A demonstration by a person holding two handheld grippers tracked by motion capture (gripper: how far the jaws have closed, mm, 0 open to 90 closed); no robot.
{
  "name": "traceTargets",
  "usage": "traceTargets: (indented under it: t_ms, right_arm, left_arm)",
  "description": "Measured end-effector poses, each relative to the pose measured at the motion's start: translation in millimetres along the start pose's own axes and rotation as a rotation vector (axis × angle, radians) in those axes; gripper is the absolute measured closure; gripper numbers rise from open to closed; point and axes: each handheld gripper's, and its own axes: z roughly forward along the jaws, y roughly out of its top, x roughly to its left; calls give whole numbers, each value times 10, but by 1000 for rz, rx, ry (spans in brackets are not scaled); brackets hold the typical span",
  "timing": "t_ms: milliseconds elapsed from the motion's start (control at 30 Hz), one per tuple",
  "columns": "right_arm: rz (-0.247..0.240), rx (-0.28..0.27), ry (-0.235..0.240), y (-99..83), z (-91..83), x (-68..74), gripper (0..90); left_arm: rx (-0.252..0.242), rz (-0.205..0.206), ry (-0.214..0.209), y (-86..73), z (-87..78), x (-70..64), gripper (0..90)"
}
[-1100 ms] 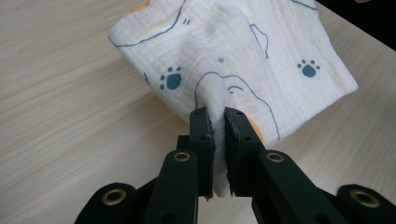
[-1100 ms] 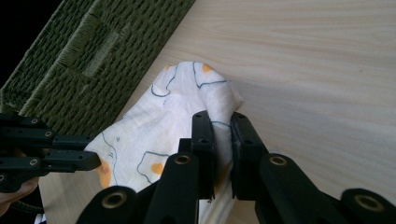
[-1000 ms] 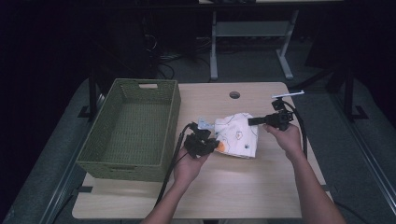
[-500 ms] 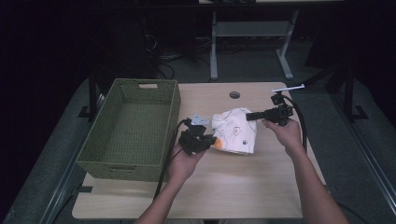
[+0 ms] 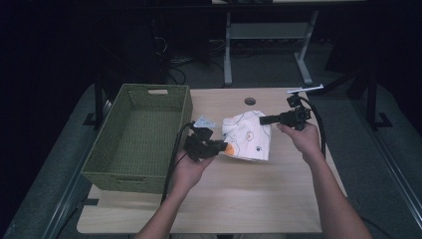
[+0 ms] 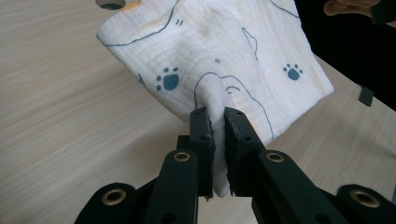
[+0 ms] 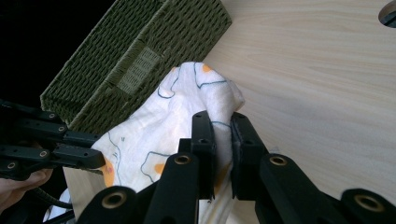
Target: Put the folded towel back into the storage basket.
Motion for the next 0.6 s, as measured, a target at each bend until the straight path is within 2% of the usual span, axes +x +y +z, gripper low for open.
traceTargets:
  t_ms: [600]
  right_arm:
    - [-29, -9, 27, 198, 39, 240, 816]
  left_arm:
    - [-23, -6, -20, 78, -311, 144, 827]
